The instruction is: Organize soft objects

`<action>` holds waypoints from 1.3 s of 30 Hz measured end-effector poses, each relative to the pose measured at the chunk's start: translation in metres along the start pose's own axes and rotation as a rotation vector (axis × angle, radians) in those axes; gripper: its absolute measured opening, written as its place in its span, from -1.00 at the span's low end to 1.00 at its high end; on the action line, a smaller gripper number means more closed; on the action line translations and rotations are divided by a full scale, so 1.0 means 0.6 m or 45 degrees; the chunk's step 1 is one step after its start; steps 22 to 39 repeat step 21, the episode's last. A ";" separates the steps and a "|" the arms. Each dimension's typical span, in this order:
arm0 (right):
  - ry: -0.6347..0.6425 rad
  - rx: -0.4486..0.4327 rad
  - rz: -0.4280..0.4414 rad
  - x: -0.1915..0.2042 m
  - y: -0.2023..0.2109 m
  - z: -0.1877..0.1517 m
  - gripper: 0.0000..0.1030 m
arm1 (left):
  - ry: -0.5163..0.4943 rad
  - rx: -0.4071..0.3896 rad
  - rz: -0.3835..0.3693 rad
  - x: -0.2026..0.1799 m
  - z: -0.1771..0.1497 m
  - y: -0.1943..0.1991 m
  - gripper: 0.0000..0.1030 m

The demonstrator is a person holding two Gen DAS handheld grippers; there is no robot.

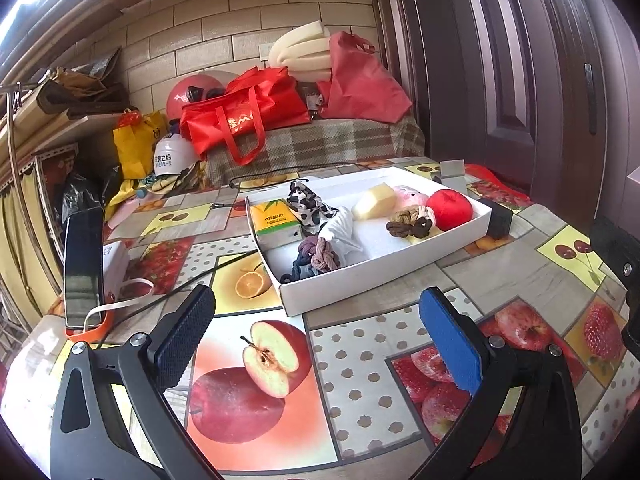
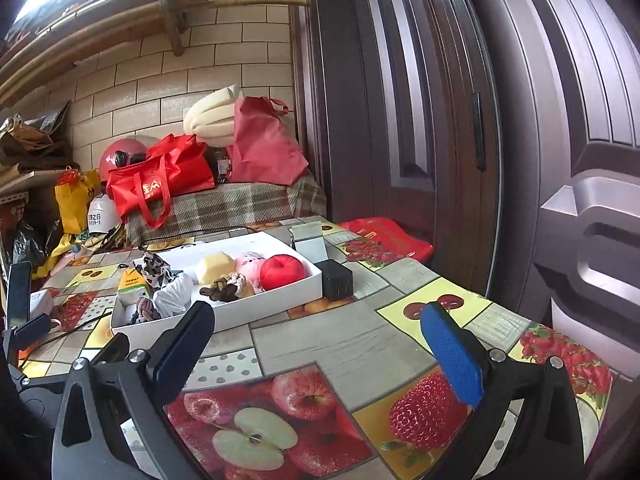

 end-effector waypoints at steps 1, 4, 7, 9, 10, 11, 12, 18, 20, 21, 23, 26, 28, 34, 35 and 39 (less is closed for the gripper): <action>-0.005 0.000 0.001 0.000 0.001 0.000 1.00 | 0.000 0.003 -0.002 0.000 0.000 -0.001 1.00; -0.004 0.005 -0.003 0.003 0.001 -0.001 1.00 | -0.001 0.010 -0.007 0.000 -0.002 -0.002 1.00; 0.012 0.007 -0.006 0.006 0.000 -0.001 1.00 | -0.002 0.012 -0.008 -0.001 -0.002 -0.003 1.00; 0.015 0.007 -0.006 0.007 0.001 -0.001 1.00 | -0.003 0.014 -0.011 0.000 -0.003 -0.004 1.00; 0.013 0.007 -0.005 0.007 0.000 -0.001 1.00 | -0.003 0.014 -0.012 -0.001 -0.003 -0.004 1.00; 0.010 0.007 -0.004 0.007 0.000 -0.001 1.00 | -0.004 0.015 -0.012 -0.001 -0.003 -0.004 1.00; 0.008 0.007 -0.004 0.007 0.000 -0.001 1.00 | -0.003 0.014 -0.011 -0.001 -0.003 -0.004 1.00; 0.012 0.009 -0.005 0.009 -0.001 -0.001 1.00 | -0.005 0.022 -0.026 -0.004 -0.007 -0.007 1.00; 0.011 0.012 -0.004 0.008 0.000 -0.003 1.00 | -0.004 0.024 -0.033 -0.004 -0.008 -0.008 1.00; 0.010 0.013 -0.004 0.008 -0.001 -0.003 1.00 | -0.005 0.026 -0.037 -0.005 -0.009 -0.009 1.00; 0.010 0.013 -0.004 0.008 -0.001 -0.003 1.00 | -0.005 0.026 -0.037 -0.005 -0.009 -0.009 1.00; 0.010 0.013 -0.004 0.008 -0.001 -0.003 1.00 | -0.005 0.026 -0.037 -0.005 -0.009 -0.009 1.00; 0.010 0.013 -0.004 0.008 -0.001 -0.003 1.00 | -0.005 0.026 -0.037 -0.005 -0.009 -0.009 1.00; 0.010 0.013 -0.004 0.008 -0.001 -0.003 1.00 | -0.005 0.026 -0.037 -0.005 -0.009 -0.009 1.00; 0.010 0.013 -0.004 0.008 -0.001 -0.003 1.00 | -0.005 0.026 -0.037 -0.005 -0.009 -0.009 1.00; 0.010 0.013 -0.004 0.008 -0.001 -0.003 1.00 | -0.005 0.026 -0.037 -0.005 -0.009 -0.009 1.00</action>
Point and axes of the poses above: each gripper's, at about its wrist camera, not at the fingertips, and y roughly against the way its jaws point, x to its left, z to its top, the point moved 10 cm from there along -y, roughly the way its jaws point, and after that the axes turned 14 degrees about z, right-handed, at the moved point
